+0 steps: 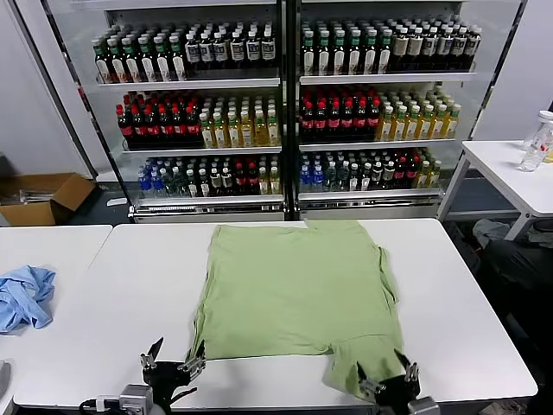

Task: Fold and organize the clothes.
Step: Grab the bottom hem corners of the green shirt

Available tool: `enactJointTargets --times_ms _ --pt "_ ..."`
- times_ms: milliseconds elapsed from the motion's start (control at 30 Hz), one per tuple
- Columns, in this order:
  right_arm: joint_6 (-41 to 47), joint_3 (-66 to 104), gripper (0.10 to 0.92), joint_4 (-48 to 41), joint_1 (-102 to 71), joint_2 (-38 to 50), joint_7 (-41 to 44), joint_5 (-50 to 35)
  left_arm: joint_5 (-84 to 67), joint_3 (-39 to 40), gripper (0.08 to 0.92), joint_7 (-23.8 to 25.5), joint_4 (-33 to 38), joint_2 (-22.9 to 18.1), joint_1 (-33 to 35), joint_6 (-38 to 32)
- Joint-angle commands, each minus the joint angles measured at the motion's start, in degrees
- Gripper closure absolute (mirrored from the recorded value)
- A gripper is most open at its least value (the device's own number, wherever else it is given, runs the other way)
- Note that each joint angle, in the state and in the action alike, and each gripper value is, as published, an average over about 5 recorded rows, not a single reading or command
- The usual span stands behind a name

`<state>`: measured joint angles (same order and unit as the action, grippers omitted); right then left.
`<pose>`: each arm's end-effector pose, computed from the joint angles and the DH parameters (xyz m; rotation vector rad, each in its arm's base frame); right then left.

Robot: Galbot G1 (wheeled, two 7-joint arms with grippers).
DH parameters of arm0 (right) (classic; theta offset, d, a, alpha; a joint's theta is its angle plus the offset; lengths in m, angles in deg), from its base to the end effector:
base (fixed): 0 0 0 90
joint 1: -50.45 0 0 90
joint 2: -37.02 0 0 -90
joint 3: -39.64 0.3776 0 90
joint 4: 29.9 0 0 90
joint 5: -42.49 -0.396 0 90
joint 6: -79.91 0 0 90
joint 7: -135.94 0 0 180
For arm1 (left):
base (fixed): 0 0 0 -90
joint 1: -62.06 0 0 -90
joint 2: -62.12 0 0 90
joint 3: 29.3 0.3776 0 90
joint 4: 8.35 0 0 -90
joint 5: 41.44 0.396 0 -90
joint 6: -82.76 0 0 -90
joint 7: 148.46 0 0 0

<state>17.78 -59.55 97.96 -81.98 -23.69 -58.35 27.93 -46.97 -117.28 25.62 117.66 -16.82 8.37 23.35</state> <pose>0.1321 -0.0223 -0.3129 0.2251 -2.4909 0.2887 0.1725 0.0167 -0.3058 -0.0363 -2.5945 -0.1382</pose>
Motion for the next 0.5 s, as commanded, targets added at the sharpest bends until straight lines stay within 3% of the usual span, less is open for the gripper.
enactJointTargets --times_ms 33,233,500 --pt "2.02 -1.28 0.223 -0.74 -2.09 -0.39 -0.10 -0.20 0.12 1.29 0.177 -0.23 -4.67 1.61 -1.61 2.53" --pt "2.23 -1.68 0.367 -1.29 -2.60 -0.90 -0.78 -2.50 -0.79 1.65 0.218 0.01 -5.16 1.91 -1.78 2.48" --pt "4.00 -0.78 0.592 -2.11 -2.56 -1.27 -0.91 -6.17 -3.39 2.18 0.449 0.34 -7.25 2.50 -2.90 2.51"
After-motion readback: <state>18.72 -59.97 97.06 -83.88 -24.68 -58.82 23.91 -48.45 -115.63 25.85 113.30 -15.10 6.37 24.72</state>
